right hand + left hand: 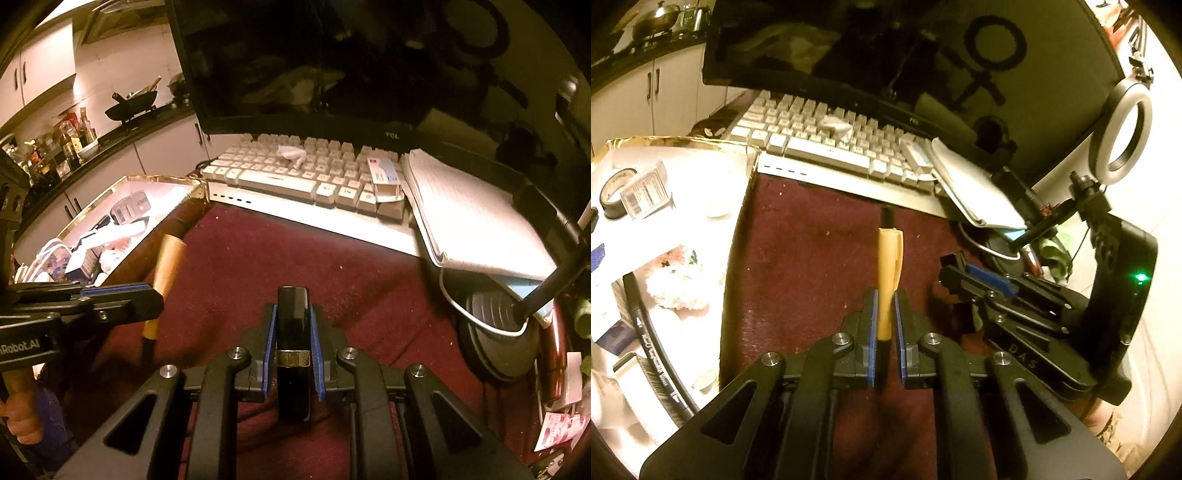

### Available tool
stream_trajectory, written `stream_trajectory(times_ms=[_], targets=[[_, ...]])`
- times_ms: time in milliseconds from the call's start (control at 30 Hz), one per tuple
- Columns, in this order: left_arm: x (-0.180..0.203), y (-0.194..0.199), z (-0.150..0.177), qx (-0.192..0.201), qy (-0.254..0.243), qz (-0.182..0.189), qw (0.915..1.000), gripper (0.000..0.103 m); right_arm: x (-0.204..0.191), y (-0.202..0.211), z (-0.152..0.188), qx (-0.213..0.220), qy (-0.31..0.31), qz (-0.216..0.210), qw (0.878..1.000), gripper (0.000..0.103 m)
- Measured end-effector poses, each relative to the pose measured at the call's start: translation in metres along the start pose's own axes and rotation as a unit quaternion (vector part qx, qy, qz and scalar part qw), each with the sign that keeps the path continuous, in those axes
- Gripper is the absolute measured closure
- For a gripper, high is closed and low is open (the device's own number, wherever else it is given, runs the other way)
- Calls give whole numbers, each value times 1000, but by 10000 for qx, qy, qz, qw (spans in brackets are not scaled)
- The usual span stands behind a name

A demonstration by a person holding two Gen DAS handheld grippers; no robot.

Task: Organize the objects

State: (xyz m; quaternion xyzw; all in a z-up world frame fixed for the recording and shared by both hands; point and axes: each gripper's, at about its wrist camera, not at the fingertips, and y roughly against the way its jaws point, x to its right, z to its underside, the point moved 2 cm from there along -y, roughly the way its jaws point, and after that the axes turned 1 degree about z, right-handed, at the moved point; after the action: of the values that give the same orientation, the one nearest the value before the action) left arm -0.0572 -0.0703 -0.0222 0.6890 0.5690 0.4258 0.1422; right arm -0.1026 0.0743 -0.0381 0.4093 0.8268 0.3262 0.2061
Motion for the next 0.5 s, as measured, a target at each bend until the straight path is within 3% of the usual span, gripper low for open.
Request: stream_trajectory(times_ms=[200,367,433,467,500], targets=[[-5,14,-2,137,52,-6,9999,96,-7,7,-3,70,78,-7,9999,87],[-11,-8,1,-208,201,-42,9996,95,-11,7,-4,81,96,-23,9999,87],[-13,-21,-1,-326,228,-208,9990,75,-12,7,-3,77,90,-40,9999,87],[-15,-27,-1,-361,248,-328,9985,52,-12,6,-3,67,86,-64,9999,87],[-16,-33,-2,-362,258,-464,9979,46,-13,6,-2,67,86,-75,9999,87]])
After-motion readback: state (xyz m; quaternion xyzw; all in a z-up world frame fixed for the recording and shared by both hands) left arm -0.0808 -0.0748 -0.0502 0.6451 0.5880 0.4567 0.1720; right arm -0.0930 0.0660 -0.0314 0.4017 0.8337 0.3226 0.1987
